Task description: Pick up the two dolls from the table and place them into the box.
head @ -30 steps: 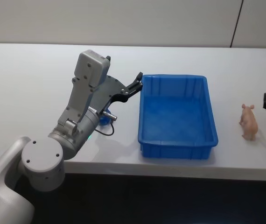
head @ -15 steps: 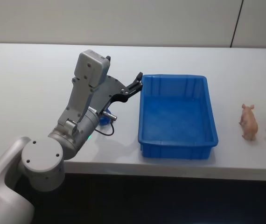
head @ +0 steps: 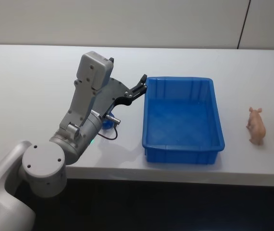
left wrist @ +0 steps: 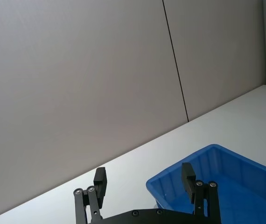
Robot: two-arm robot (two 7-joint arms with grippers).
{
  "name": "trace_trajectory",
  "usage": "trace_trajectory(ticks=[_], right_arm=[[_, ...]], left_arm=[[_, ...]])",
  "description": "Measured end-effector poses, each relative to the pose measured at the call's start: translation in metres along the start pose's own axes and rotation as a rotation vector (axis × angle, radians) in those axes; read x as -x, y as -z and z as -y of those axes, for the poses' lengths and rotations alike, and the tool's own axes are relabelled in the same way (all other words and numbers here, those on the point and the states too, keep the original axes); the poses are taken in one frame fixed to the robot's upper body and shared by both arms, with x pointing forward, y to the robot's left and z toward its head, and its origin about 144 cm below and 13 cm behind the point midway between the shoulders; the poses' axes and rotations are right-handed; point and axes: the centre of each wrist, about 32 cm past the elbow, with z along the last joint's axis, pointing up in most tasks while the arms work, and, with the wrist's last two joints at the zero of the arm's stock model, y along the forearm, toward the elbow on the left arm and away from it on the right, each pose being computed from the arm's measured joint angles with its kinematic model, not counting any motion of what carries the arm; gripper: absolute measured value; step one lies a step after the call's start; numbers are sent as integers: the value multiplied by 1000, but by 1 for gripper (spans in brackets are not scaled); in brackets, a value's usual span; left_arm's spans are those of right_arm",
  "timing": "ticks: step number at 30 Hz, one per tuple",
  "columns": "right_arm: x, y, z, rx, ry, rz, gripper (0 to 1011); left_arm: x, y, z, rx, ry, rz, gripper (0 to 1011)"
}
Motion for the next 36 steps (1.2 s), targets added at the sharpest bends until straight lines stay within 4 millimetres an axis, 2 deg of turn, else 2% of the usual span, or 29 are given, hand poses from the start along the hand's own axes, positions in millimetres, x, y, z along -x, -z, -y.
trace_trajectory(ticks=[5, 16, 18, 19, 23, 36], right_arm=[[-1, 3, -1, 20, -2, -9, 964], [-1, 8, -2, 49, -20, -32, 683], [-2, 9, -2, 50, -23, -34, 589], [-2, 9, -2, 50, -23, -34, 589], [-2, 9, -1, 43, -24, -33, 445], [3, -8, 1, -77, -36, 19, 441]], left_arm=[[0, 0, 0, 0, 0, 0, 1001], [0, 0, 0, 0, 0, 0, 1001], [0, 0, 0, 0, 0, 0, 1001], [0, 0, 0, 0, 0, 0, 1001], [0, 0, 0, 0, 0, 0, 1001], [0, 0, 0, 0, 0, 0, 1001]])
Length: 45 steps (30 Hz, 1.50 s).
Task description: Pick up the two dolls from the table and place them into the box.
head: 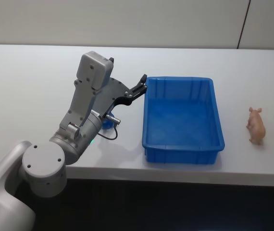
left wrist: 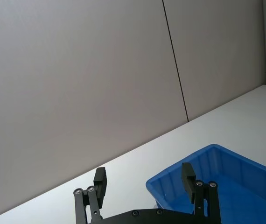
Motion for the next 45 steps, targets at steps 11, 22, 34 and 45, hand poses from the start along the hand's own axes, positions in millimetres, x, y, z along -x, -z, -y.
trace_trajectory(ticks=[11, 22, 34, 45], right_arm=[[12, -27, -4, -127, -78, 52, 441], [32, -50, -12, -198, -217, 83, 441], [66, -63, -29, -201, -404, 94, 441], [94, -60, -46, -145, -526, 75, 451]], left_arm=[[0, 0, 0, 0, 0, 0, 1001], [0, 0, 0, 0, 0, 0, 1002], [0, 0, 0, 0, 0, 0, 1001], [0, 0, 0, 0, 0, 0, 1002]])
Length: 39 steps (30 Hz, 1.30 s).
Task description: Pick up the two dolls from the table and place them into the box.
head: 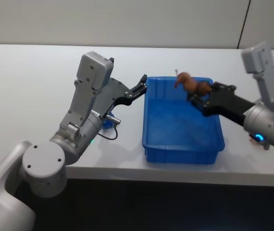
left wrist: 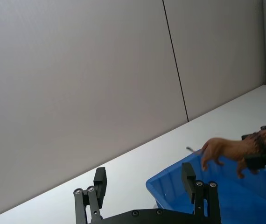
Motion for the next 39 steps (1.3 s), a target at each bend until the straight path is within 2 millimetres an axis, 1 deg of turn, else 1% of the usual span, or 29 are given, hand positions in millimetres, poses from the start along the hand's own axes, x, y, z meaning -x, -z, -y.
trace_trajectory(ticks=[2, 3, 5, 9, 12, 14, 15, 17, 18, 20, 24, 27, 29, 34, 39], right_arm=[[2, 2, -4, 10, -12, -7, 485], [3, 2, -6, 13, -16, -9, 541], [4, 4, -9, 21, -23, -14, 580], [5, 6, -13, 29, -28, -22, 713], [5, 7, -13, 30, -28, -26, 817], [5, 7, -14, 29, -23, -30, 846], [5, 8, -14, 26, -17, -31, 905], [4, 8, -13, 23, -8, -34, 938], [3, 9, -12, 22, 0, -36, 983], [2, 10, -10, 19, 14, -38, 1001], [0, 11, -4, 14, 50, -44, 1001], [-3, 13, 2, 13, 83, -49, 1001], [-5, 17, 10, 17, 120, -53, 1001], [-7, 21, 19, 26, 165, -55, 1001], [-8, 29, 32, 52, 229, -49, 1001]], left_arm=[[0, 0, 0, 0, 0, 0, 1002], [0, 0, 0, 0, 0, 0, 1002], [0, 0, 0, 0, 0, 0, 1002], [0, 0, 0, 0, 0, 0, 1001], [0, 0, 0, 0, 0, 0, 1001], [0, 0, 0, 0, 0, 0, 1002], [0, 0, 0, 0, 0, 0, 1002], [0, 0, 0, 0, 0, 0, 1001], [0, 0, 0, 0, 0, 0, 1001], [0, 0, 0, 0, 0, 0, 1001], [0, 0, 0, 0, 0, 0, 1001], [0, 0, 0, 0, 0, 0, 1001], [0, 0, 0, 0, 0, 0, 1001], [0, 0, 0, 0, 0, 0, 1001], [0, 0, 0, 0, 0, 0, 1002]])
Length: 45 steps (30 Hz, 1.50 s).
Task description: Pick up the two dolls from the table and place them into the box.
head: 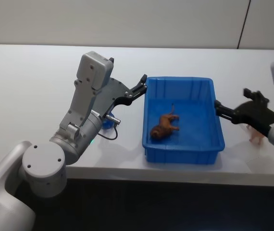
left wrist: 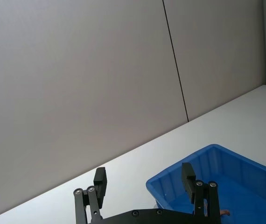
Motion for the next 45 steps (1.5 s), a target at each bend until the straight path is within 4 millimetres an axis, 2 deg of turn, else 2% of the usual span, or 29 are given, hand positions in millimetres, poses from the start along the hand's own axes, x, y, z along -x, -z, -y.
trace_trajectory(ticks=[8, 15, 35, 39, 40, 42, 45], right_arm=[[-6, 12, 14, 40, 85, 11, 1001], [-10, 18, 19, 75, 128, 9, 1001], [-16, 33, 10, 187, 157, -41, 998], [-16, 35, 8, 198, 159, -48, 939], [-16, 36, 7, 206, 161, -53, 878], [-16, 37, 6, 212, 162, -58, 845], [-15, 38, 5, 218, 164, -64, 738]], left_arm=[[0, 0, 0, 0, 0, 0, 1001], [0, 0, 0, 0, 0, 0, 1001], [0, 0, 0, 0, 0, 0, 1001], [0, 0, 0, 0, 0, 0, 1001], [0, 0, 0, 0, 0, 0, 1002], [0, 0, 0, 0, 0, 0, 1001], [0, 0, 0, 0, 0, 0, 1001]])
